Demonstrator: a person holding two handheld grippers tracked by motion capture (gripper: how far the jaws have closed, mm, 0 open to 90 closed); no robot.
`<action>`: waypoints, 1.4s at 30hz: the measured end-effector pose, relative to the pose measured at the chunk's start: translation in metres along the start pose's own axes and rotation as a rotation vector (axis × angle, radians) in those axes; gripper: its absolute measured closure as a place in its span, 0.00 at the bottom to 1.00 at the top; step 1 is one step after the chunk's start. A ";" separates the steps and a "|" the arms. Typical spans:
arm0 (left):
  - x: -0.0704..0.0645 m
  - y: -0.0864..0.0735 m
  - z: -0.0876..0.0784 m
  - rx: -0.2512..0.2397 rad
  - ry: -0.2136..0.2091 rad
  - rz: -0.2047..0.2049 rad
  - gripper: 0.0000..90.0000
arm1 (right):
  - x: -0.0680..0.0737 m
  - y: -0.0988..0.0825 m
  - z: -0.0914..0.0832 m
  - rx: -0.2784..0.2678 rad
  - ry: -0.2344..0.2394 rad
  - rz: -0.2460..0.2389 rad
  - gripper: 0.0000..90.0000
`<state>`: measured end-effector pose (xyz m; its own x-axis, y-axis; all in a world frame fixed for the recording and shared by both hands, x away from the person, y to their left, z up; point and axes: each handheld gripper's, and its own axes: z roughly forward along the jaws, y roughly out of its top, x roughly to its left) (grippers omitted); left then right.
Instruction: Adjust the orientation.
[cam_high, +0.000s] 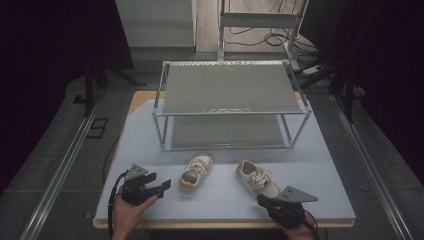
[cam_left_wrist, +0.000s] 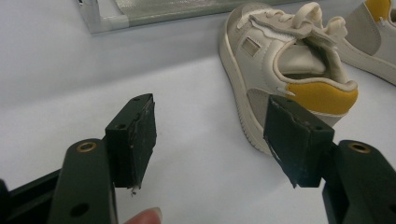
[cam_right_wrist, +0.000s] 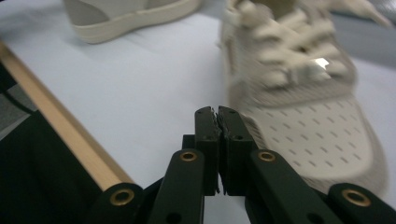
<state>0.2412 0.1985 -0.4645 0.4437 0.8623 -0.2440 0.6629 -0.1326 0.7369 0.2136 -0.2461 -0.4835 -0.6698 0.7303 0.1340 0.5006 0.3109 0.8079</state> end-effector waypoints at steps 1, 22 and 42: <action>0.000 0.000 0.000 0.001 0.000 -0.001 0.38 | -0.003 -0.001 -0.001 0.002 -0.009 0.010 0.98; -0.001 -0.002 0.005 0.020 0.002 0.004 0.38 | -0.042 -0.004 -0.019 -0.034 -0.017 0.098 1.00; -0.005 -0.002 0.007 0.032 0.004 0.017 0.38 | -0.074 0.021 0.009 -0.057 -0.161 0.116 1.00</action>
<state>0.2422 0.1908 -0.4693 0.4529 0.8616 -0.2293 0.6743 -0.1627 0.7203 0.2780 -0.2881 -0.4818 -0.5105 0.8487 0.1380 0.5344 0.1874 0.8242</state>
